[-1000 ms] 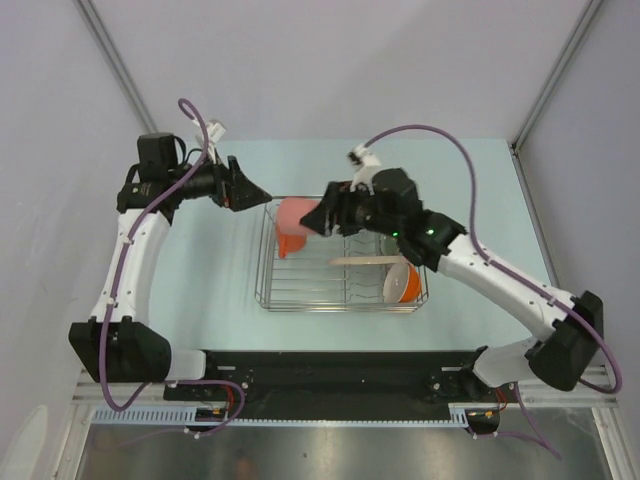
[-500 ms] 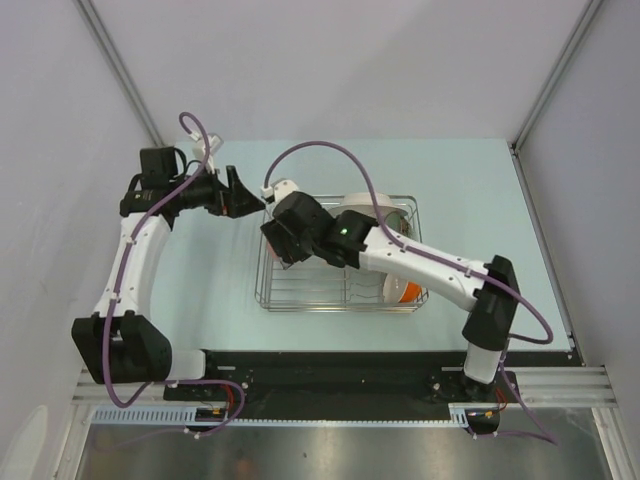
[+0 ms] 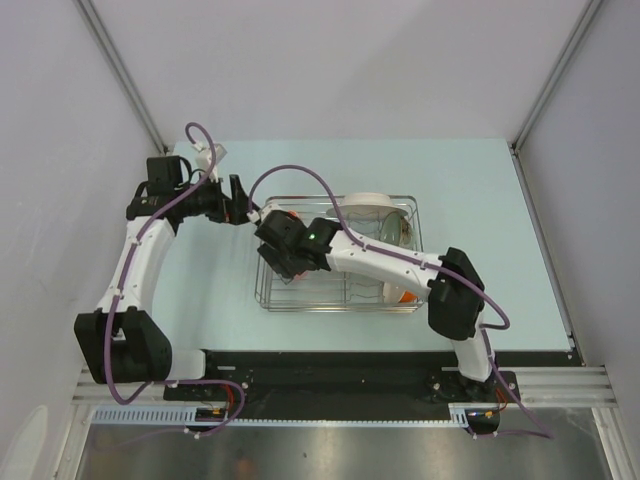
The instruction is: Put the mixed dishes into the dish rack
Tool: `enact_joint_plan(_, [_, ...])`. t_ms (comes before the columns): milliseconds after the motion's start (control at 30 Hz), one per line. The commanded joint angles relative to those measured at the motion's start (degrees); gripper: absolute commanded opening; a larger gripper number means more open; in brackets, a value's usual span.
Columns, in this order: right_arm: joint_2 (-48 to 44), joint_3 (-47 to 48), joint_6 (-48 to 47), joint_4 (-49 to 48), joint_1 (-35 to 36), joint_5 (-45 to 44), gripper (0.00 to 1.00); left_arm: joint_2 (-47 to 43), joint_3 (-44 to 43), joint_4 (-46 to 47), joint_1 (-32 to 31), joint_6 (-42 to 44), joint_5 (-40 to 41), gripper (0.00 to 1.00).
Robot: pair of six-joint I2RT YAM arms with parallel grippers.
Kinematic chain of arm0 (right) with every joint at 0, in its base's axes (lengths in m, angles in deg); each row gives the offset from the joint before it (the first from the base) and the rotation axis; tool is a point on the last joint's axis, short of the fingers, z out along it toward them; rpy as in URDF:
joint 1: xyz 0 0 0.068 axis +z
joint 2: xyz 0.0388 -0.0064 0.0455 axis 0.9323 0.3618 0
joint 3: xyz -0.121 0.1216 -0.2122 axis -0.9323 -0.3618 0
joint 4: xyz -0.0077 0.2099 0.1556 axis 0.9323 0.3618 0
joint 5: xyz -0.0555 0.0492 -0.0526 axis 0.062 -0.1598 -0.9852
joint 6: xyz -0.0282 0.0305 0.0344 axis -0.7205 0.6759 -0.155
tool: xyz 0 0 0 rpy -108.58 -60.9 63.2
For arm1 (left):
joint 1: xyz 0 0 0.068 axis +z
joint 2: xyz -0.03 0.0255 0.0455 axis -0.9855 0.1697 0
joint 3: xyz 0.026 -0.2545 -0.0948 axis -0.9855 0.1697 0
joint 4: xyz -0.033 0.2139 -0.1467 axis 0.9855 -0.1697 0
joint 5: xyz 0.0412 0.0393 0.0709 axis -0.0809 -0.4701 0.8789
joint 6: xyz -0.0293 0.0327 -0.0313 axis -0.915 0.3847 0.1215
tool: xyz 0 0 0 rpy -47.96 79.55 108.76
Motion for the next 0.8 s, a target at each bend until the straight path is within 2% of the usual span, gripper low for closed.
enact_joint_plan(0, [2.9,3.9,-1.5,1.0,0.1,0.6,0.00,-0.2,0.0,-0.4,0.3,3.5,2.1,0.99])
enact_joint_plan(500, [9.5,8.0,-2.3,3.6,-1.1,6.8,0.01,-0.9,0.1,0.1,0.4,4.4,2.4,0.98])
enact_joint_plan(733, [10.6,7.2,-2.6,2.6,-2.5,10.2,0.21,-0.9,0.2,0.1,0.3,4.4,2.1,0.98])
enact_joint_plan(767, [10.6,7.1,-2.5,2.2,-2.5,10.3,0.30,-0.8,0.3,0.2,0.4,4.5,2.0,0.98])
